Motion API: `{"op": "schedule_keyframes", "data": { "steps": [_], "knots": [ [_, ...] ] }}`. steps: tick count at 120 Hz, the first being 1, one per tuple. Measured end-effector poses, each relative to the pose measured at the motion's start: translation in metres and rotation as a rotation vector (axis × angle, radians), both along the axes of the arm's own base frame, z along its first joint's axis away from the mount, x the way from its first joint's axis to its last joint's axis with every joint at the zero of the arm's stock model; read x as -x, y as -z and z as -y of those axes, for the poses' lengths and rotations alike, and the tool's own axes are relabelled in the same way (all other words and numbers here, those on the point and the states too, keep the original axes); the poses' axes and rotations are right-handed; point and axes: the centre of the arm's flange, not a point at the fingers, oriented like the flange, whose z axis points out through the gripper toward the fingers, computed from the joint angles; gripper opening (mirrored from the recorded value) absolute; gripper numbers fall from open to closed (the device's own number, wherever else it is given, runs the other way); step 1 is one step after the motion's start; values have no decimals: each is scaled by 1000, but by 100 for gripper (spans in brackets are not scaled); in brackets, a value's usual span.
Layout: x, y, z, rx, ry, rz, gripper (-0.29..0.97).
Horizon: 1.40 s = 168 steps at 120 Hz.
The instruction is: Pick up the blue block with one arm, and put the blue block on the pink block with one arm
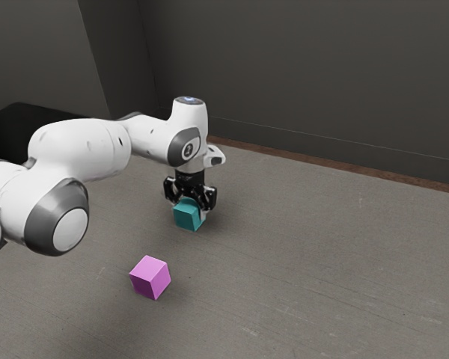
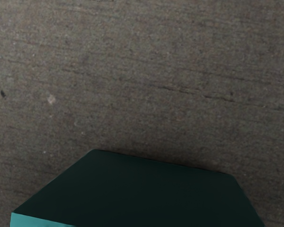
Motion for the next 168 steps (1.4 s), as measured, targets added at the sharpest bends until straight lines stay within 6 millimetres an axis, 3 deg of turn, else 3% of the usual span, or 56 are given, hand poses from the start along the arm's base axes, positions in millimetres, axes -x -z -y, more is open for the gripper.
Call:
{"op": "schedule_keyframes", "data": {
  "steps": [18,32,46,62,76,89,109,142,168],
  "knots": [
    [1,1,0,1,-1,1,45],
    [12,-1,3,-9,-1,-18,41],
    [28,-32,2,1,-5,-2,39],
    [65,-55,12,19,7,-11,39],
    [95,-93,24,18,31,20,39],
    [126,-115,35,8,58,39,39],
    [168,-114,28,52,69,12,39],
    [202,-139,19,105,104,43,39],
    [227,-111,6,95,110,-23,39]
  ]
}}
